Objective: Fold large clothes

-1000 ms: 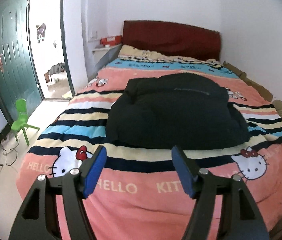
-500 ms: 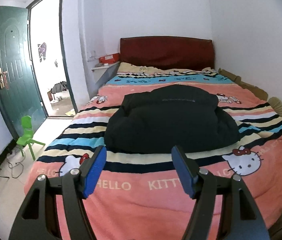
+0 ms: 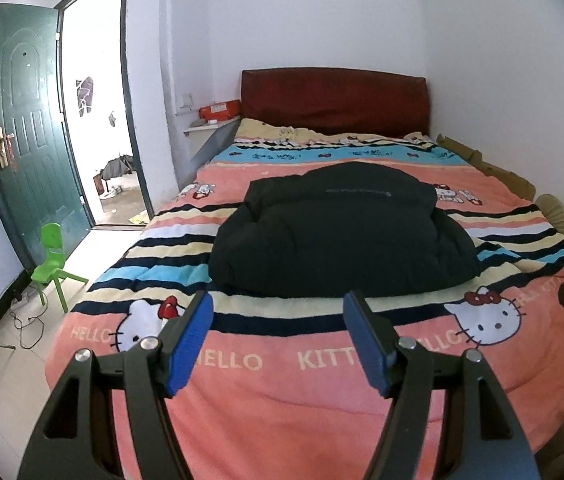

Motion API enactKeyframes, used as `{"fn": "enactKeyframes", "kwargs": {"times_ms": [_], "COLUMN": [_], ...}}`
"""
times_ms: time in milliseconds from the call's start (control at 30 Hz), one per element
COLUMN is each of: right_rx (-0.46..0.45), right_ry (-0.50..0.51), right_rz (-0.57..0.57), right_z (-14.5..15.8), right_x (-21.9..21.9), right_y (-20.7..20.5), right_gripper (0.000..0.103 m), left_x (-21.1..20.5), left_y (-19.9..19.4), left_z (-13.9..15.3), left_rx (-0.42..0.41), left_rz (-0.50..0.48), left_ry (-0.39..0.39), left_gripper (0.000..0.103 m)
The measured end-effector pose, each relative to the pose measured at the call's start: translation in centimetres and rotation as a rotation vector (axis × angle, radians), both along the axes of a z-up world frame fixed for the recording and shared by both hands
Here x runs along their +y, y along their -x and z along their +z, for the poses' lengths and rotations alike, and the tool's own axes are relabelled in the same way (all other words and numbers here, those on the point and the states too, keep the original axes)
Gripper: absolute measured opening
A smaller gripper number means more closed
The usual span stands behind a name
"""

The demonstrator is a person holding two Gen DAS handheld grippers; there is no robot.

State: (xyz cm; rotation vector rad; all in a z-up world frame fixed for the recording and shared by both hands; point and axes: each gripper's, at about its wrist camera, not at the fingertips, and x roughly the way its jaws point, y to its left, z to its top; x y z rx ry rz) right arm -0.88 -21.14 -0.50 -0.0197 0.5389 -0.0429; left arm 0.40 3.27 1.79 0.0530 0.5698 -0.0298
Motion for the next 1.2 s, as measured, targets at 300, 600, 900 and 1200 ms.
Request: {"fn": "enactKeyframes", "kwargs": {"times_ms": [300,600,900,1200], "right_rx": [0.031,0.056,0.081,0.096], "right_ry": [-0.004,-0.014,-0.021,-0.027], "right_rz": [0.003,-0.008,-0.012,-0.025], "right_z": [-1.1,-2.1,-2.9,-3.3], "right_x": [0.0,-0.6,-1.0,-1.5], "right_y": [-0.9,-1.6,-2.1,-2.5], "right_gripper": [0.102,0.102,0.102,0.102], "left_x": [-0.8,-1.6,-1.7,-1.8], "left_y": [-0.7,-1.3,-1.7,-2.2], "left_z": [-1.2,-2.0,-2.7,-3.3], "left_rx": [0.027,0.048,0.056,0.069], "left_rz": [-0.013,-0.024,-0.026,-0.027], "left_ry": [-0.002,-0.016,-0.004,-0.018], "left_gripper": [0.066,0.066,0.066,0.066]}}
